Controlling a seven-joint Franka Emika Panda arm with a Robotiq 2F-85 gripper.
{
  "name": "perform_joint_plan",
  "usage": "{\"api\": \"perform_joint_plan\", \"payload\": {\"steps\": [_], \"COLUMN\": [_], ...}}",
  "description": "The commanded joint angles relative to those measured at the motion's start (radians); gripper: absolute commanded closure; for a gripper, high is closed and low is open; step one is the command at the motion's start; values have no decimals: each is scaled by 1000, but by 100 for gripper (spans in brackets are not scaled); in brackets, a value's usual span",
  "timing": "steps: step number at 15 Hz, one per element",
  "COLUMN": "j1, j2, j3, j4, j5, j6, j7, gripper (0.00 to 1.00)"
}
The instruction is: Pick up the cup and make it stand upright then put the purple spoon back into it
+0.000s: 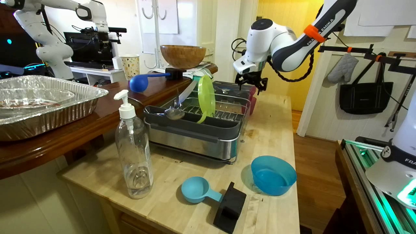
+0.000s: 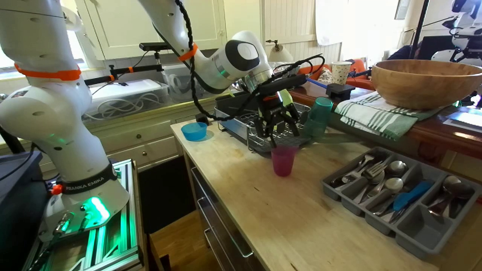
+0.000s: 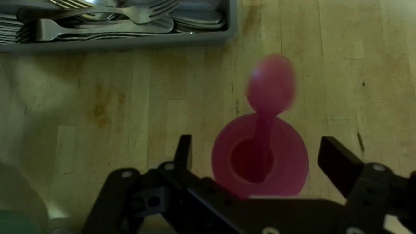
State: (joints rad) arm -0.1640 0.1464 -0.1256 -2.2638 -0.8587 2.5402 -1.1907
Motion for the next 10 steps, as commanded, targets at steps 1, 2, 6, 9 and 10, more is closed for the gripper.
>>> {"api": "perform_joint_plan", "payload": {"steps": [1,2,6,9,10], "j1": [-7,-9,-22,-23,-23], "j2": [-14,-16,-35,-48,-53], "j3": [0,0,6,4,2], "j4": [-13,-13,-19,-12,-8], "j5": [40,63,235,381,427], "j6": [33,38,53,56,54], "j7": [9,10,-28,-49,-53], "gripper": [0,0,0,0,0]}}
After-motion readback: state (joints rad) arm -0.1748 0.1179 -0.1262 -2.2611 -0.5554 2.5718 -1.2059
